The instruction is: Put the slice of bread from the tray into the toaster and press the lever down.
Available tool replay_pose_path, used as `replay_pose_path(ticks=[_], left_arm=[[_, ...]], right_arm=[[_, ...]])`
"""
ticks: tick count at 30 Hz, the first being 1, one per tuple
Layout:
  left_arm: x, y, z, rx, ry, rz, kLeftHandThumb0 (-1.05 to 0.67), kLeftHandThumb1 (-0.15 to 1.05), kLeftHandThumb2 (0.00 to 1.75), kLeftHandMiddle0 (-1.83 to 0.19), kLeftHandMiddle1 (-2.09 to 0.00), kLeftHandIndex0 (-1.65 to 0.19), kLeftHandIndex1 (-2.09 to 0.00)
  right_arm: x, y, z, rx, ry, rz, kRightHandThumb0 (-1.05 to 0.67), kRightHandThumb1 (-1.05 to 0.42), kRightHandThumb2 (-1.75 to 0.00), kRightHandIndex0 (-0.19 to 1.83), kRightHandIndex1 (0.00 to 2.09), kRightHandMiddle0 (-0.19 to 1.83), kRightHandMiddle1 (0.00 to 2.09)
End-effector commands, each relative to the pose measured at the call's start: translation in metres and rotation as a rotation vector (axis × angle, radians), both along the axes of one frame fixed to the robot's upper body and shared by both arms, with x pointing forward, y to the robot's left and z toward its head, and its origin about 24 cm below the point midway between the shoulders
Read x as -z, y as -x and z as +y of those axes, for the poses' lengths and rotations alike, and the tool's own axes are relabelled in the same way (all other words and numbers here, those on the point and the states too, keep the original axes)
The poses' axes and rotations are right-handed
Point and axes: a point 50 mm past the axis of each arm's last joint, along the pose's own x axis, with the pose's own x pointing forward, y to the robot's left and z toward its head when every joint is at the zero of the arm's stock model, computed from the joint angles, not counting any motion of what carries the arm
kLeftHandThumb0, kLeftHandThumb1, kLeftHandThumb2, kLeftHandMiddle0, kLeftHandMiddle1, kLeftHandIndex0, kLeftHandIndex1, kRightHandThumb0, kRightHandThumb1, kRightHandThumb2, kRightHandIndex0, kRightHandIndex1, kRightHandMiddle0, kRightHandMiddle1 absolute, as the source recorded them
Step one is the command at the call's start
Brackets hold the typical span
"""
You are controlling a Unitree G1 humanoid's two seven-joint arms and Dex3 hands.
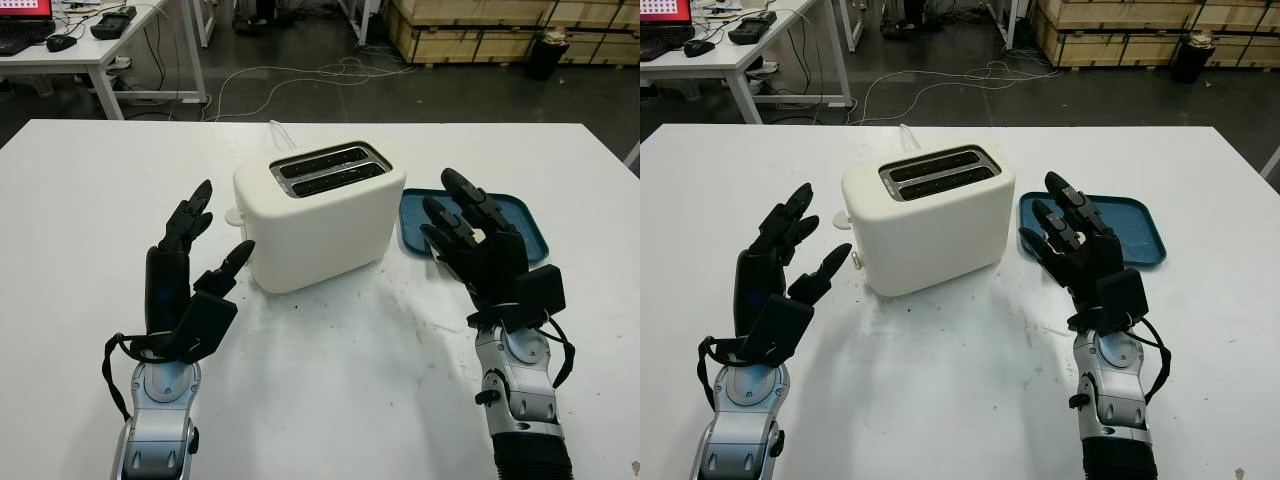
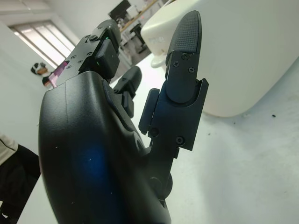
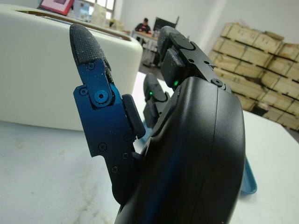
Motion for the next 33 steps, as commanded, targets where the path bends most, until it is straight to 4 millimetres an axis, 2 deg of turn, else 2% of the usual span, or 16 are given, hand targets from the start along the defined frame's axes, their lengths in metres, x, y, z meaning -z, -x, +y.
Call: replay_pose_path(ticks=[1,13,15,18,22,28,33], left_arm=[[-0.003,0.000,0.000,0.006,0.011,-0.010,-0.62,0.92,0.22,-0.18,-0.63,-0.36,-0.02],[-0.003,-0.001,0.000,0.013,0.007,-0.014,-0.62,0.92,0.22,-0.18,-0.64,-0.36,-0.02],[-0.004,-0.001,0.000,0.016,0.011,-0.012,-0.62,0.92,0.23,-0.17,-0.63,-0.36,-0.02],[-0.004,-0.002,0.000,0.017,0.011,-0.014,-0.62,0.92,0.23,-0.17,-0.64,-0.36,-0.02],[-0.005,-0.003,0.000,0.013,-0.001,-0.023,-0.62,0.92,0.22,-0.20,-0.65,-0.38,-0.03],[-0.006,-0.004,0.001,0.008,-0.028,-0.039,-0.60,0.92,0.20,-0.22,-0.66,-0.41,-0.04],[-0.006,-0.005,0.001,0.012,-0.030,-0.050,-0.58,0.92,0.19,-0.23,-0.66,-0.42,-0.04]], right_arm=[[-0.006,-0.002,0.001,-0.004,-0.003,-0.028,-0.64,-0.81,0.00,0.46,0.00,0.48,0.00],[-0.006,0.000,0.000,-0.011,0.030,-0.035,-0.65,-0.81,0.00,0.48,0.01,0.49,0.00],[-0.010,0.003,-0.003,0.027,0.127,-0.089,-0.64,-0.82,0.00,0.49,0.01,0.49,0.00],[-0.017,0.008,-0.009,0.135,0.373,-0.213,-0.64,-0.83,-0.01,0.52,0.02,0.52,0.01],[-0.024,0.008,-0.029,0.266,0.662,-0.339,-0.57,-0.82,0.00,0.58,0.03,0.57,0.02],[-0.019,-0.006,-0.065,0.332,0.873,-0.296,-0.51,-0.79,0.00,0.61,0.02,0.59,0.01],[-0.017,-0.010,-0.076,0.322,1.020,-0.266,-0.57,-0.80,0.00,0.57,0.00,0.57,0.00]])
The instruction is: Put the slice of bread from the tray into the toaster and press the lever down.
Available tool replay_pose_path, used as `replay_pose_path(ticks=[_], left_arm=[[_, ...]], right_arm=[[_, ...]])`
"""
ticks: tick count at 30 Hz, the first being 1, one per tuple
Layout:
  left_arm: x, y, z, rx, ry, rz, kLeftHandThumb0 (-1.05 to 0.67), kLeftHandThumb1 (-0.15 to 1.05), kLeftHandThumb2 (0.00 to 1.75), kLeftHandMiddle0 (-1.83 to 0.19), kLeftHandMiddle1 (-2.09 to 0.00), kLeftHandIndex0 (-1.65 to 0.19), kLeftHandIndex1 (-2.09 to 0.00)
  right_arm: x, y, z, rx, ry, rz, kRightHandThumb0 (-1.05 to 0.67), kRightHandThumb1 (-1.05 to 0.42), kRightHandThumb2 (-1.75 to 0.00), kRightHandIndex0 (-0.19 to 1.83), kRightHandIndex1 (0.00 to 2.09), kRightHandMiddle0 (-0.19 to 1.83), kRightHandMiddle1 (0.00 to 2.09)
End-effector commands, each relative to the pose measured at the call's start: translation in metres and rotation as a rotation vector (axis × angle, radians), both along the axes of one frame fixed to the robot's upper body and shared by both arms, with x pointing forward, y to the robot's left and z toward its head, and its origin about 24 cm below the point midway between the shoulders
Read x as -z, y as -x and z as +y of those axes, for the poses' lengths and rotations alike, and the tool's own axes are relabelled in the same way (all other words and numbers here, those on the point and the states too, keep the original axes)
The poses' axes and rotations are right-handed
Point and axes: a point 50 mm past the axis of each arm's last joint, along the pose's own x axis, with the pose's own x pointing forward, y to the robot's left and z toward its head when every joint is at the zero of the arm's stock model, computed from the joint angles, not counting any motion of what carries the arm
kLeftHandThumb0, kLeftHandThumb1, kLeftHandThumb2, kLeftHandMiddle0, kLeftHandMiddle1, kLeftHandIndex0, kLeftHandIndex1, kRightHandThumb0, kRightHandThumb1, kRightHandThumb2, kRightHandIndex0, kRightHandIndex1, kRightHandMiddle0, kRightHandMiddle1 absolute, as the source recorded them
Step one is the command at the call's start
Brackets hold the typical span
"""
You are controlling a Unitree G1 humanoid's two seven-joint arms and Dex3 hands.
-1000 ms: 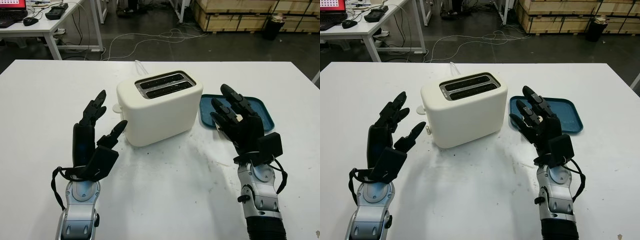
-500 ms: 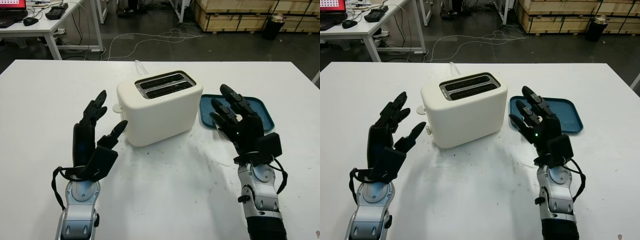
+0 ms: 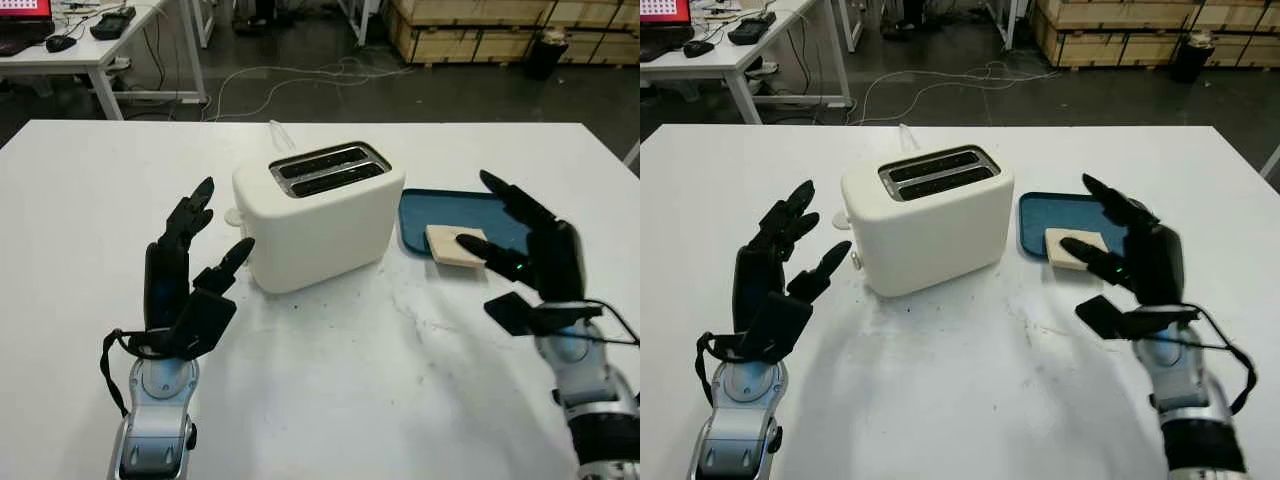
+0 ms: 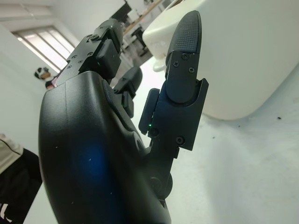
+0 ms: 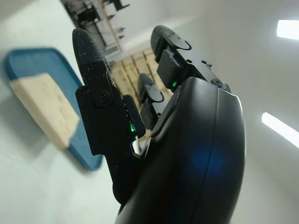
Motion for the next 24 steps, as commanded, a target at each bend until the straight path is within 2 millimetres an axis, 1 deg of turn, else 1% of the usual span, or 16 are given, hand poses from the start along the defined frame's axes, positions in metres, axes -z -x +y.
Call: replay_pose_path(ticks=[1,5,9,12,17,24], left_arm=[[-0.004,-0.002,-0.001,0.007,-0.012,-0.029,-0.58,0.92,0.19,-0.23,-0.67,-0.42,-0.04],[-0.003,-0.002,-0.001,0.007,-0.009,-0.032,-0.59,0.92,0.19,-0.22,-0.68,-0.42,-0.04],[-0.003,-0.002,-0.001,0.004,-0.016,-0.027,-0.59,0.92,0.19,-0.22,-0.68,-0.42,-0.04],[-0.004,-0.002,-0.001,0.000,-0.018,-0.029,-0.59,0.92,0.18,-0.22,-0.68,-0.43,-0.04],[-0.003,-0.002,-0.001,0.003,-0.014,-0.035,-0.58,0.92,0.18,-0.21,-0.68,-0.43,-0.03],[-0.003,-0.001,-0.001,0.002,-0.023,-0.025,-0.58,0.92,0.19,-0.21,-0.69,-0.42,-0.03]], right_arm=[[-0.001,-0.003,-0.002,0.013,0.072,0.005,-0.58,-0.81,-0.01,0.55,0.00,0.55,0.00],[0.002,-0.005,-0.006,0.017,0.197,0.074,-0.58,-0.80,0.00,0.47,0.00,0.47,0.00],[0.007,-0.007,-0.006,0.005,0.274,0.154,-0.58,-0.76,0.00,0.43,0.00,0.41,0.00],[0.011,-0.009,-0.004,0.003,0.322,0.210,-0.62,-0.75,0.00,0.39,0.00,0.36,0.00],[0.018,-0.013,-0.001,-0.003,0.455,0.299,-0.75,-0.77,-0.01,0.28,0.00,0.25,0.00],[0.033,-0.017,0.004,0.020,0.556,0.353,-0.76,-0.78,0.00,0.24,0.00,0.24,0.00]])
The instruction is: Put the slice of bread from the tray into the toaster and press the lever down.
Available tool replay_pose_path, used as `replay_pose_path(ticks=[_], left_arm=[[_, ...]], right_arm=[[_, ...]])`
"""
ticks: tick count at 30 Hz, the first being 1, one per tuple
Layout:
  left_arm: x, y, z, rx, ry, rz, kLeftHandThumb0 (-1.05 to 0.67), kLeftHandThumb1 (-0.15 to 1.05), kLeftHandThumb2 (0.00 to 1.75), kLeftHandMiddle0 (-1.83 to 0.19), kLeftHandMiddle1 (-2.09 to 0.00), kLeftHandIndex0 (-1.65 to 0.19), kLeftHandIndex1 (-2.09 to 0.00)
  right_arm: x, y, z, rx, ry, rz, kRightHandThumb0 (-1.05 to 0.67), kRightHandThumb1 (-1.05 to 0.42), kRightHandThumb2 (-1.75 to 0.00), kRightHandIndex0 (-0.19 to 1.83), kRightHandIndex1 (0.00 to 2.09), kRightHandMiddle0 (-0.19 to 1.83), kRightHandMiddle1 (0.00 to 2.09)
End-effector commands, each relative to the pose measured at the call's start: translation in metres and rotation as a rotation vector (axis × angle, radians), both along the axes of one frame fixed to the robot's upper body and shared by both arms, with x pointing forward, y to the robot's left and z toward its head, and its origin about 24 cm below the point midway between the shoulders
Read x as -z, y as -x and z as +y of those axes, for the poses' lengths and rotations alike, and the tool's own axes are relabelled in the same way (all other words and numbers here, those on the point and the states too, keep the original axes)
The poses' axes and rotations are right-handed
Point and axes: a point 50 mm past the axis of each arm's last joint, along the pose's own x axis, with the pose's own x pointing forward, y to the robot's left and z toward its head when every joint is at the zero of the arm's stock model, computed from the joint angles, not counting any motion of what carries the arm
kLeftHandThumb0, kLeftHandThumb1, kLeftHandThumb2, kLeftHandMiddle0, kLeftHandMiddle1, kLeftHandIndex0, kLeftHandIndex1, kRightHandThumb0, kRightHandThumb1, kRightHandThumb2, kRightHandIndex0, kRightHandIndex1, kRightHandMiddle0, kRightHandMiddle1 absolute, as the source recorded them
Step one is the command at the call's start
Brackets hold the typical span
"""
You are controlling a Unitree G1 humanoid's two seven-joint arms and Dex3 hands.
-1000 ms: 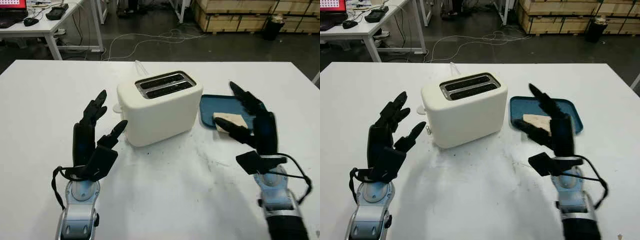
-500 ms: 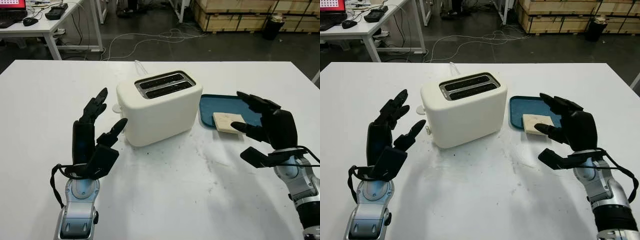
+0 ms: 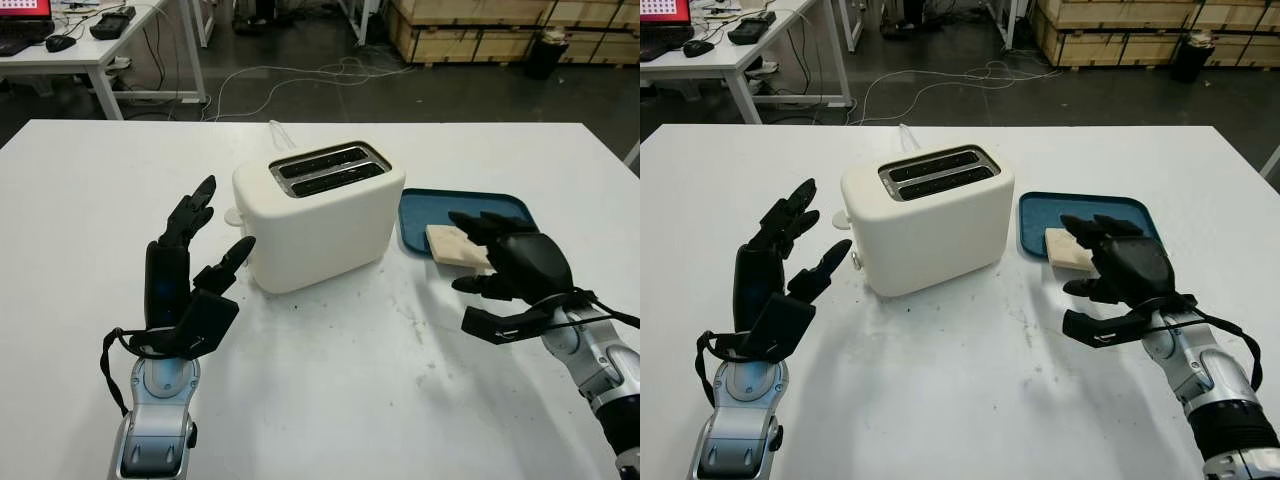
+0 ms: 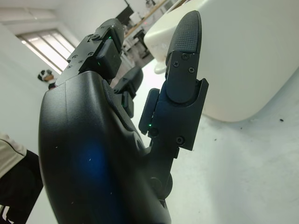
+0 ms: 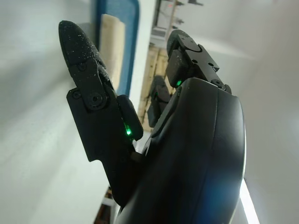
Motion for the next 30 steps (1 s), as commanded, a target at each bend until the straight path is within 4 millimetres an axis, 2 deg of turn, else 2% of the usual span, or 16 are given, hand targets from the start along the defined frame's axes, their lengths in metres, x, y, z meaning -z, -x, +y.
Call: replay_pose_path(ticks=[1,7,15,20,27,29,30], left_arm=[[-0.001,-0.001,0.000,0.005,-0.014,-0.010,-0.58,0.92,0.19,-0.21,-0.69,-0.43,-0.03],[0.000,-0.001,-0.002,0.018,0.008,0.001,-0.57,0.92,0.18,-0.20,-0.69,-0.42,-0.03],[-0.001,0.000,-0.002,0.015,0.001,-0.006,-0.58,0.92,0.18,-0.20,-0.71,-0.43,-0.03],[-0.001,-0.001,-0.002,0.018,0.004,-0.009,-0.57,0.92,0.17,-0.19,-0.72,-0.43,-0.02],[-0.002,0.000,-0.002,0.016,0.005,-0.012,-0.57,0.92,0.16,-0.19,-0.73,-0.43,-0.03],[-0.002,0.000,-0.001,0.016,0.007,-0.011,-0.57,0.92,0.16,-0.19,-0.73,-0.43,-0.03],[-0.002,0.000,-0.001,0.016,0.006,-0.011,-0.57,0.92,0.16,-0.19,-0.73,-0.43,-0.02]], right_arm=[[0.001,-0.005,-0.001,0.009,0.058,-0.003,-0.75,-0.78,0.00,0.24,0.00,0.23,0.00],[0.019,-0.013,0.001,0.019,0.139,0.018,-0.68,-0.78,-0.01,0.20,0.00,0.19,0.00],[0.033,-0.015,-0.002,0.017,0.217,-0.104,-0.49,-0.84,-0.01,0.29,0.04,0.27,0.03],[0.037,-0.013,-0.006,0.014,0.260,-0.148,-0.36,-0.89,-0.02,0.35,0.07,0.32,0.04],[0.037,-0.016,-0.008,0.016,0.378,-0.157,-0.37,-0.92,-0.01,0.50,0.16,0.43,0.08],[0.037,-0.019,-0.008,0.038,0.427,-0.119,-0.29,-0.92,-0.02,0.54,0.29,0.52,0.11],[0.037,-0.021,-0.008,0.048,0.441,-0.106,-0.26,-0.92,-0.06,0.41,0.85,0.61,0.22]])
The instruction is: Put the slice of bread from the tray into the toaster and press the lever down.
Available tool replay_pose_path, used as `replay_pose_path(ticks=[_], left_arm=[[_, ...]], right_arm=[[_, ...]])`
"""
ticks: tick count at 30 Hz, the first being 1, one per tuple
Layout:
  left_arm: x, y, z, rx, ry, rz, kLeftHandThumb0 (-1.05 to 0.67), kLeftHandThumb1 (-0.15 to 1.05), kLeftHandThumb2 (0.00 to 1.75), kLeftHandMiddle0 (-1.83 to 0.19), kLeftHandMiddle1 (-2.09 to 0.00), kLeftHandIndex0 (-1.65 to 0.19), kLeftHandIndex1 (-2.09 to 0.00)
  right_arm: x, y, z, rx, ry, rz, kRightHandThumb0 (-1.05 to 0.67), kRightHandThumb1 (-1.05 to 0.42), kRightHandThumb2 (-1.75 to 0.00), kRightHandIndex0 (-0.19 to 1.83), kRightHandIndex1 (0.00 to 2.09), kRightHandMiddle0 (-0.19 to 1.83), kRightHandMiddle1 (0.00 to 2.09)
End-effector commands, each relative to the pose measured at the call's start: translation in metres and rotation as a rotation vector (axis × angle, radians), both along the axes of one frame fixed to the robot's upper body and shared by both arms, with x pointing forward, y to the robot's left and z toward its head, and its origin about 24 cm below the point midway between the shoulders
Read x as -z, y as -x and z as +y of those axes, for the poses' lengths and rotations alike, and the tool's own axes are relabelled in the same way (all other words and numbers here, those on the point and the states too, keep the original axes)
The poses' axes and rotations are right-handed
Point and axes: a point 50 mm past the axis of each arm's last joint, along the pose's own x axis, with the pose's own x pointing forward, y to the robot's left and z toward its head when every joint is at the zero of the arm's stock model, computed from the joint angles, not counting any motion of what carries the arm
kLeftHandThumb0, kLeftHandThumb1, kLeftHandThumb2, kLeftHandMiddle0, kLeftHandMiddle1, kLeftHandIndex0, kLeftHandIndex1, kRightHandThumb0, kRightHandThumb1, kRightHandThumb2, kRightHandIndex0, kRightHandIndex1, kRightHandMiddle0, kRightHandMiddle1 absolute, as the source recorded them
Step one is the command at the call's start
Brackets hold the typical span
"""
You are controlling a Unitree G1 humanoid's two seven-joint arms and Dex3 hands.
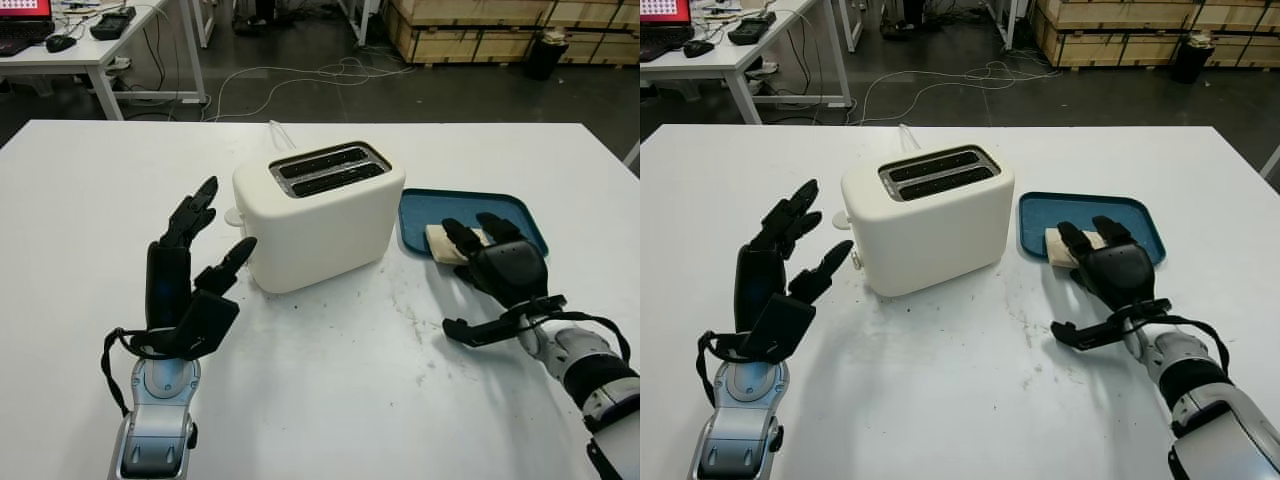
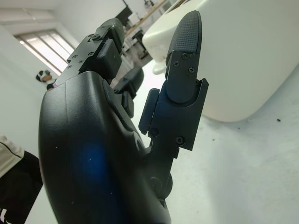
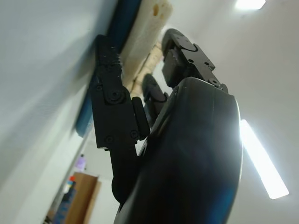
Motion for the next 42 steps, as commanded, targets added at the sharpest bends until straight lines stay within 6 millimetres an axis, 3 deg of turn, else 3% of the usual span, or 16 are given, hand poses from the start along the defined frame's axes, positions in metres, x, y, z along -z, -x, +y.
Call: replay_pose_path(ticks=[1,2,3,4,5,6,8,15,26,35,42], left_arm=[[-0.002,0.000,0.000,0.007,-0.002,-0.015,-0.57,0.92,0.16,-0.19,-0.73,-0.43,-0.02],[-0.002,0.000,0.000,0.008,-0.002,-0.016,-0.57,0.92,0.16,-0.19,-0.72,-0.43,-0.02],[-0.002,0.000,-0.001,0.008,-0.003,-0.016,-0.57,0.92,0.16,-0.19,-0.72,-0.43,-0.02],[-0.002,0.000,-0.001,0.009,-0.002,-0.016,-0.57,0.92,0.16,-0.19,-0.72,-0.43,-0.02],[-0.002,0.000,-0.001,0.010,0.001,-0.017,-0.56,0.92,0.16,-0.19,-0.72,-0.43,-0.02],[-0.002,0.000,-0.001,0.010,0.004,-0.017,-0.56,0.92,0.16,-0.19,-0.73,-0.43,-0.02],[-0.002,0.000,-0.001,0.010,0.008,-0.017,-0.55,0.92,0.15,-0.19,-0.73,-0.43,-0.02],[-0.001,0.000,-0.001,0.008,0.004,-0.015,-0.55,0.92,0.15,-0.18,-0.74,-0.43,-0.02],[-0.001,0.000,0.000,0.013,-0.001,-0.010,-0.54,0.92,0.16,-0.17,-0.74,-0.42,-0.01],[-0.001,0.000,-0.001,0.013,0.006,-0.006,-0.52,0.92,0.15,-0.16,-0.73,-0.42,-0.01],[0.000,-0.001,0.000,0.007,0.003,-0.004,-0.53,0.92,0.16,-0.17,-0.74,-0.42,-0.01]], right_arm=[[0.008,0.002,0.000,0.024,0.067,0.057,-0.25,-0.92,-0.05,0.41,1.29,0.62,0.45],[0.008,0.002,0.000,0.028,0.071,0.065,-0.29,-0.92,-0.05,0.54,1.56,0.58,0.79],[0.008,0.002,0.000,0.030,0.067,0.070,-0.33,-0.92,-0.06,0.67,1.65,0.57,0.92],[0.008,0.001,0.000,0.036,0.070,0.081,-0.38,-0.92,-0.08,0.80,1.70,0.57,0.99],[0.008,0.001,-0.001,0.039,0.072,0.087,-0.43,-0.92,-0.15,0.96,1.73,0.54,1.23],[0.008,0.001,-0.001,0.041,0.074,0.091,-0.46,-0.92,-0.18,1.04,1.73,0.49,1.48],[0.007,0.001,-0.001,0.035,0.065,0.085,-0.49,-0.92,-0.25,1.13,1.74,0.58,1.69],[0.004,0.002,-0.001,0.003,0.052,0.029,-0.52,-0.92,-0.42,1.14,1.75,0.57,1.75],[-0.006,0.000,0.000,-0.043,-0.017,-0.048,-0.51,-0.92,-0.40,1.07,1.75,0.52,1.75],[-0.034,-0.013,0.000,-0.053,-0.213,-0.013,-0.57,-0.92,-0.51,0.97,1.75,0.52,1.75],[-0.057,-0.018,0.001,-0.089,-0.228,-0.081,-0.59,-0.92,-0.64,0.95,1.75,0.48,1.75]])
